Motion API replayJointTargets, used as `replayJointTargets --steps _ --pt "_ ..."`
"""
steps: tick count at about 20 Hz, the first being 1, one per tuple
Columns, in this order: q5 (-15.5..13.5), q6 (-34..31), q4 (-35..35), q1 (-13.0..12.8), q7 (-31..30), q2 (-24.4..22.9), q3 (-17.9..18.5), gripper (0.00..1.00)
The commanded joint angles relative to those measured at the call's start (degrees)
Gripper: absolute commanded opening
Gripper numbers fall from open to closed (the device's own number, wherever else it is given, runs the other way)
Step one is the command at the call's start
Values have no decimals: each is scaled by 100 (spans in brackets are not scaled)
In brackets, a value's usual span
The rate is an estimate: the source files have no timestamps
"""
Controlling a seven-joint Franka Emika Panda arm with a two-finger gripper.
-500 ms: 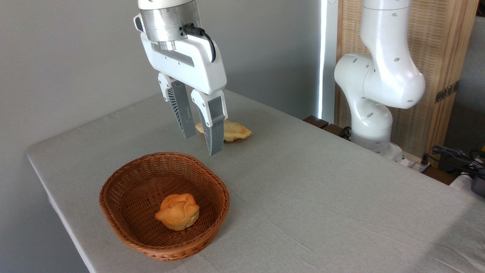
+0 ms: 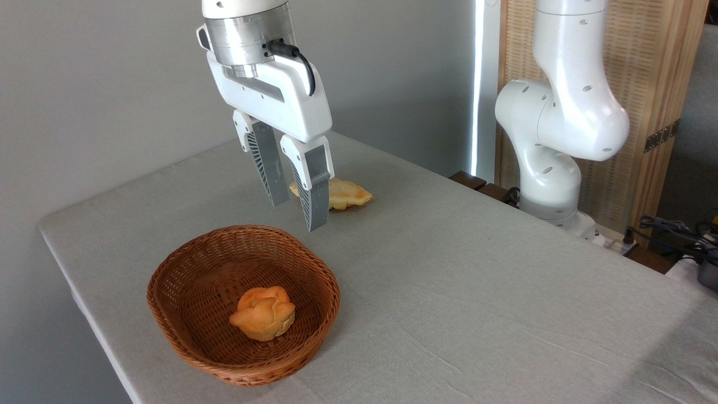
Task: Put bread into the basket
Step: 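Move the open gripper over the long golden bread roll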
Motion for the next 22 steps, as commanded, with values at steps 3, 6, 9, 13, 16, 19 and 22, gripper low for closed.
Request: replayJointTargets --steps 3,6,9,13,16,19,22 --pt "-56 -94 -27 -25 122 -19 -78 100" --pt "-231 -94 -176 -174 122 -72 -87 100" --pt "-398 -33 -439 -648 122 -169 -130 100" --pt "-425 633 -1448 -1333 122 -756 -192 100" --pt "-416 977 -2012 -1851 122 -1187 -192 100" --pt "-416 987 -2434 -2371 349 -1478 -184 100" --pt "-416 995 -3162 -2933 1060 -1917 -183 100"
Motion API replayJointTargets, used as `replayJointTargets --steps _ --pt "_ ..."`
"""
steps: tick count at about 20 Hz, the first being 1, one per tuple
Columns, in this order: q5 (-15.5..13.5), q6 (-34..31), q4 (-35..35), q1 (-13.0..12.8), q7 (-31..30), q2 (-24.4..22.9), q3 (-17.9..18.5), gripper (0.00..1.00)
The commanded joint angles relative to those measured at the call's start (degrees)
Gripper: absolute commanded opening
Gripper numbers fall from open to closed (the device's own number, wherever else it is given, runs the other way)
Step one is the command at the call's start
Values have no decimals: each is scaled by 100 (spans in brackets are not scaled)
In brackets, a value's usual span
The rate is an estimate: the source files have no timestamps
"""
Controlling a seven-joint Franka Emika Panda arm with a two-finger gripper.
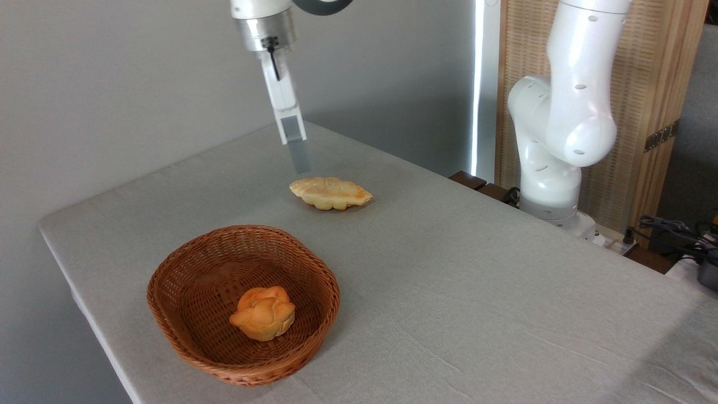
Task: Put bread into the basket
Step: 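Move the open gripper over the long golden bread roll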
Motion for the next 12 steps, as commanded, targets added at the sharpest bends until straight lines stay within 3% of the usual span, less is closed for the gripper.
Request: replayJointTargets --steps 1,6,12 --pt "-54 215 -1015 -570 831 -648 113 100" --pt "-45 232 -1429 -781 1902 -701 113 100" --pt "-45 556 -1710 -843 2352 -657 131 100"
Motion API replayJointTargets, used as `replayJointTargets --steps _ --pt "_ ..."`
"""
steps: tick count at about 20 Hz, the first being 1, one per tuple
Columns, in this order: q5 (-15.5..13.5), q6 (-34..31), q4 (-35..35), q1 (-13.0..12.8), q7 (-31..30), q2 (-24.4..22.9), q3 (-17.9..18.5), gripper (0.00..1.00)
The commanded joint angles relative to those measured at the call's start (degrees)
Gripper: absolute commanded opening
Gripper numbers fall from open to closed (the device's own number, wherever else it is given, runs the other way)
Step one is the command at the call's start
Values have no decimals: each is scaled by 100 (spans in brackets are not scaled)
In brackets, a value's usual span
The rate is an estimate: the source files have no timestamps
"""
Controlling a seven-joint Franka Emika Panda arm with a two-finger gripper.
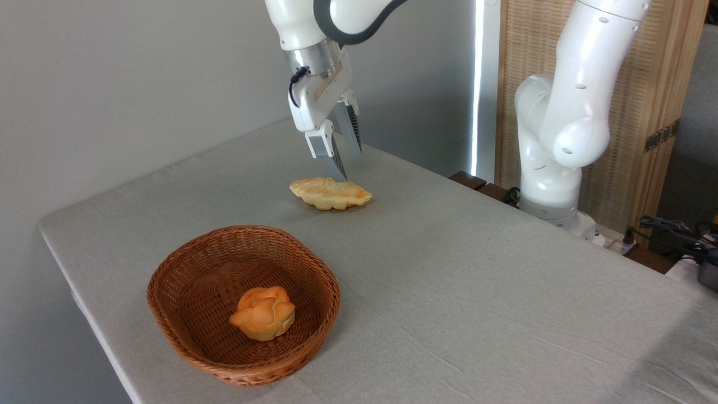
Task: Put bread into the basket
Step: 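Lower the gripper onto the middle of the bread roll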
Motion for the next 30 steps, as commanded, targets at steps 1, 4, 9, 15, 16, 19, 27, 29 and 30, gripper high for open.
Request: replayJointTargets --steps 1,4,9,15,16,19,27,29,30 --pt "-46 389 -297 -96 304 -61 109 100" --pt "-10 600 -420 -87 304 -35 118 100" --pt "-2 978 -508 -61 278 88 171 100" --pt "-2 1093 -561 -43 190 167 180 100" --pt "-2 1093 -561 -43 190 167 180 100" --pt "-2 1110 -561 -52 198 211 180 100" --pt "-2 1479 -605 -96 198 369 180 100" --pt "-2 1480 -613 -105 198 396 180 100" --pt "-2 1480 -613 -113 198 405 180 99"
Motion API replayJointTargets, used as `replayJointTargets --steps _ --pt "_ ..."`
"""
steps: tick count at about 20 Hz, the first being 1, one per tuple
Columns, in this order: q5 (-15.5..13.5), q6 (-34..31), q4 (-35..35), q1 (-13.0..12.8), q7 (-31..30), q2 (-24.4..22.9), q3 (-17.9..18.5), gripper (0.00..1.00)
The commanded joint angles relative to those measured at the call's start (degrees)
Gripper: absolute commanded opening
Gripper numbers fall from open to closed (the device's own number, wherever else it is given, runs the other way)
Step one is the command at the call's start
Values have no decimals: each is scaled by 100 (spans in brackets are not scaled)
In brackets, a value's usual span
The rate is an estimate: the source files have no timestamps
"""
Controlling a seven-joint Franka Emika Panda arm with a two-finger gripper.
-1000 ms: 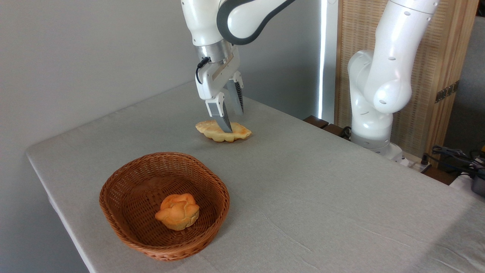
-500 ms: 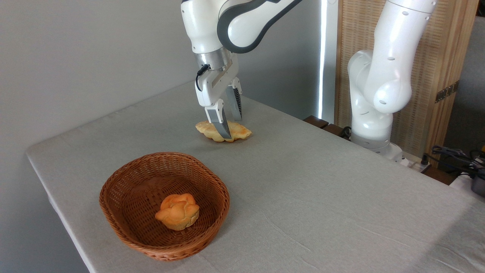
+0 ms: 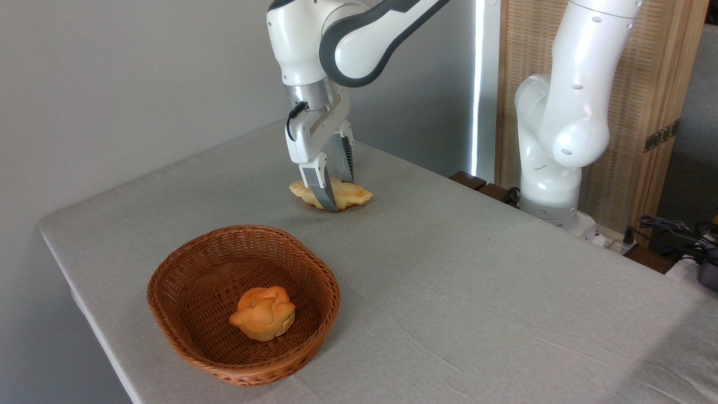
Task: Put bread into the basket
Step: 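Close the gripper fingers around the bread roll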
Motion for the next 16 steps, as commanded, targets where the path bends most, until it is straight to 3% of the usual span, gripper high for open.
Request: replayJointTargets --steps 1,2,3,4,5,7,16 --pt "-2 166 -55 -91 4 41 70 90" --pt "-2 166 -55 -91 4 41 70 84" --pt "-2 166 -55 -91 13 41 70 64" --pt "-2 166 -55 -91 13 41 70 54" --pt "-11 166 -55 -99 30 41 70 34" --pt "-11 175 -55 -152 39 58 70 20" --pt "-55 360 -55 -170 57 155 70 10"
